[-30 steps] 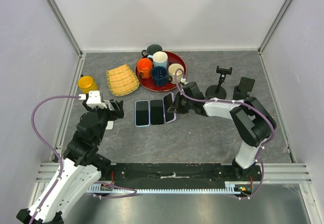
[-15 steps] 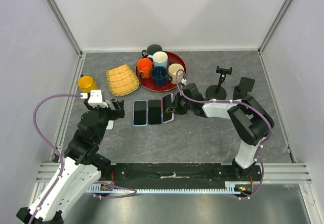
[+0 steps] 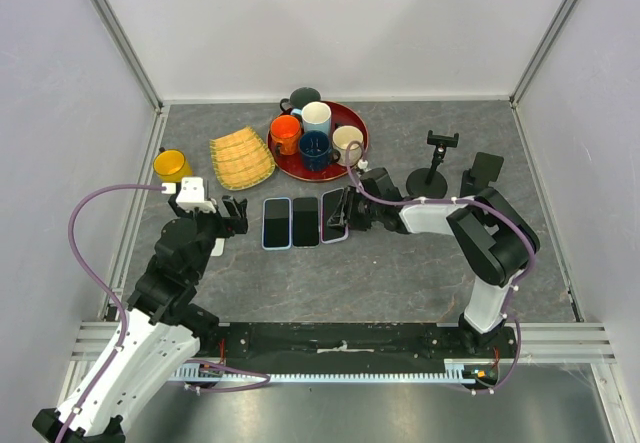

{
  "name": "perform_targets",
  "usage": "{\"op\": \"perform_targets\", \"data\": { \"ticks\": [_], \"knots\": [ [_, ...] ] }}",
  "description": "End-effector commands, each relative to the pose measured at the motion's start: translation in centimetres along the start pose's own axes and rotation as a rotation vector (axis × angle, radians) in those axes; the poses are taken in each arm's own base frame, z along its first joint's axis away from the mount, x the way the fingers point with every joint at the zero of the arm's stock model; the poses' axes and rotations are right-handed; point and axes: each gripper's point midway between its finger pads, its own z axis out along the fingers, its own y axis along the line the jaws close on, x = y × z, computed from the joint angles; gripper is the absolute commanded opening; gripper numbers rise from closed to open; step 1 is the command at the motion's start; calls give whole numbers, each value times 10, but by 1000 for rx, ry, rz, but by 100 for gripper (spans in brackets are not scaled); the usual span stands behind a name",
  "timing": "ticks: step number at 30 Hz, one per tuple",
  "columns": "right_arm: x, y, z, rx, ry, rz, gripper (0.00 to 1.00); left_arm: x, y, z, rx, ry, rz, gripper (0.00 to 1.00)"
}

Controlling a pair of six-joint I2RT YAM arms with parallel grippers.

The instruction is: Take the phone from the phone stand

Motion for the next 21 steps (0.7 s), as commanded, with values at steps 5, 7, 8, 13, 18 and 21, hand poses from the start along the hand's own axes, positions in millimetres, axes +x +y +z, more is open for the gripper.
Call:
{"op": "perform_targets", "data": {
  "ticks": [5, 7, 8, 13, 18, 21],
  "knots": [
    [2, -14, -5, 79, 17, -97, 55, -12, -3, 1, 14, -41, 4, 88],
    [-1, -17, -9, 106, 12, -127, 57, -13, -2, 0, 13, -44, 0, 88],
    [-2, -17, -10, 115, 7, -137, 62, -13, -2, 0, 11, -43, -1, 88],
    [-9, -30, -25, 208, -17, -185, 81, -11, 2, 1, -17, -36, -9, 88],
    [-33, -38, -49, 324, -113, -261, 93, -7, 6, 2, -45, -19, -24, 89],
    [-62, -32, -75, 383, -224, -317, 98, -4, 7, 3, -56, 1, -30, 90]
  ]
}}
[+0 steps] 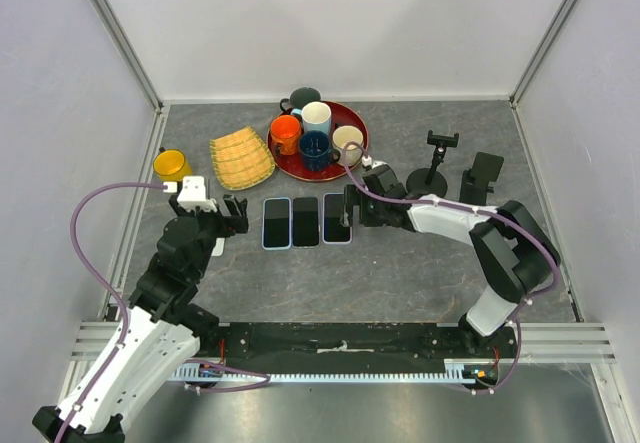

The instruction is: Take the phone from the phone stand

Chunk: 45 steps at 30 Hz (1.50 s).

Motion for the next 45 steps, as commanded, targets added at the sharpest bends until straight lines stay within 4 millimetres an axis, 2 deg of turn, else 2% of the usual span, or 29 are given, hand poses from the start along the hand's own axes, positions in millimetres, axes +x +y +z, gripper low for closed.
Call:
{"op": "perform_targets", "data": {
  "ticks": [1, 5, 6, 7, 8, 9, 10, 11, 12, 13, 14, 15, 16, 17, 19, 20, 23, 26, 29, 32, 36, 45],
  "knots": [
    [-52, -18, -42, 160, -178, -100, 98, -3, 5, 2, -46, 5, -33, 91],
    [-108, -13, -97, 211, -392, -164, 98, -8, 8, 0, -68, 12, -51, 95],
    [-133, -8, -127, 221, -487, -191, 98, -17, 8, -1, -74, 3, -60, 96],
    [-145, -6, -143, 229, -538, -203, 98, -18, 9, -3, -84, 12, -56, 98],
    [-165, 1, -174, 217, -642, -191, 98, -24, 9, -5, -89, 5, -66, 99],
    [-176, -6, -196, 273, -716, -207, 98, -39, 10, -7, -98, -16, -74, 100],
    [-185, -7, -215, 281, -781, -208, 98, -45, 10, -9, -103, -23, -77, 100],
    [-194, -6, -246, 266, -894, -200, 98, -51, 12, -11, -110, -31, -75, 100],
    [-197, -8, -263, 271, -953, -207, 98, -68, 12, -16, -113, -65, -87, 100],
    [-200, -18, -281, 322, -1012, -189, 98, -76, 13, -18, -117, -80, -87, 100],
    [-201, -22, -308, 323, -1095, -148, 98, -85, 14, -21, -121, -98, -81, 100],
    [-200, -27, -320, 339, -1120, -142, 98, -104, 15, -27, -125, -139, -88, 100],
    [-198, -34, -334, 391, -1135, -171, 98, -114, 16, -30, -128, -160, -87, 100],
    [-196, -38, -353, 397, -1173, -157, 98, -132, 20, -38, -139, -202, -83, 100],
    [-192, -47, -373, 451, -1199, -166, 98, -153, 24, -49, -149, -259, -84, 100],
    [-190, -51, -390, 457, -1232, -159, 98, -167, 29, -57, -169, -299, -86, 100],
    [-186, -62, -415, 528, -1263, -154, 98, -202, 37, -81, -178, -423, -98, 100],
    [-185, -70, -427, 594, -1263, -157, 98, -233, 46, -105, -196, -531, -127, 100],
    [-186, -70, -435, 603, -1274, -153, 98, -255, 52, -124, -210, -597, -141, 100],
    [-189, -69, -435, 608, -1277, -156, 98, -269, 56, -136, -221, -638, -128, 100],
    [-192, -66, -434, 603, -1280, -163, 98, -277, 62, -147, -236, -676, -126, 100],
    [-198, -59, -427, 555, -1305, -148, 98, -276, 64, -149, -243, -676, -114, 100]
  ]
}}
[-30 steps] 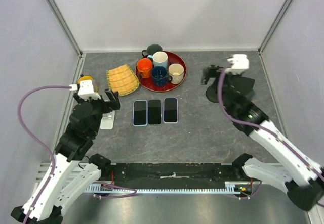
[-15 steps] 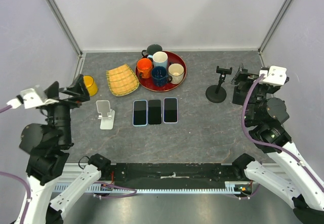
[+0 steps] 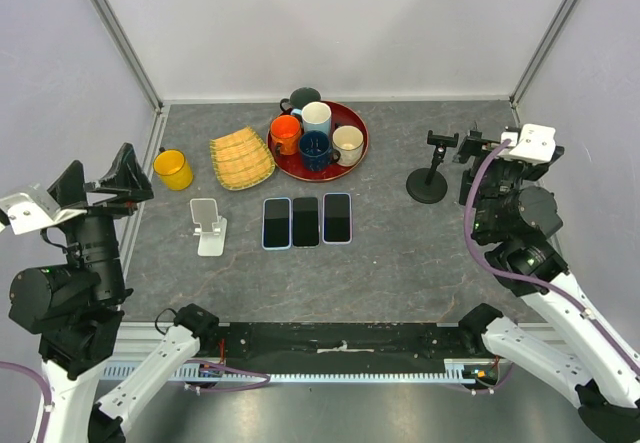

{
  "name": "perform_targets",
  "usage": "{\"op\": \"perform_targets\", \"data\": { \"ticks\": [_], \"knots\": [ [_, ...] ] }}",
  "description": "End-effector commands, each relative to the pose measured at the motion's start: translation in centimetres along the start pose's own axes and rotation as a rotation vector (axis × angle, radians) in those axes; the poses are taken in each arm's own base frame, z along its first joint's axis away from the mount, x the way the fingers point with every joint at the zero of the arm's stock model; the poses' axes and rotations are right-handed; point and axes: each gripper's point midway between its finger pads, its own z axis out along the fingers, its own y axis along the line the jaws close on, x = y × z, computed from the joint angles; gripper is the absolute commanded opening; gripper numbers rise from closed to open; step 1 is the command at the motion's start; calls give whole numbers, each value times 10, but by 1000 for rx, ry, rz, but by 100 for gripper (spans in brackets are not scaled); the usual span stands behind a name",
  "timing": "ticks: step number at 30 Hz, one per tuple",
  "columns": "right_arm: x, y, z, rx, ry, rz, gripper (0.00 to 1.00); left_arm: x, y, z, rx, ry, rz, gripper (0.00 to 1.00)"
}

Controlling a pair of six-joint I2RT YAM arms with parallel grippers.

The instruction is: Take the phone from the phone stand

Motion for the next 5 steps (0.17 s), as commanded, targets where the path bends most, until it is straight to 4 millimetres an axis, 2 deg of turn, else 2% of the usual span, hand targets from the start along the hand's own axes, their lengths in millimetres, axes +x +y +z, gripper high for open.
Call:
{"op": "perform_targets", "data": {
  "ticks": [1, 5],
  "knots": [
    [-16, 2, 4, 0, -43, 62, 98, -14, 6, -1, -18, -39, 25, 100],
    [-13, 13, 7, -29, -41, 70, 98, -13, 7, -1, -26, -34, 28, 100]
  ]
}}
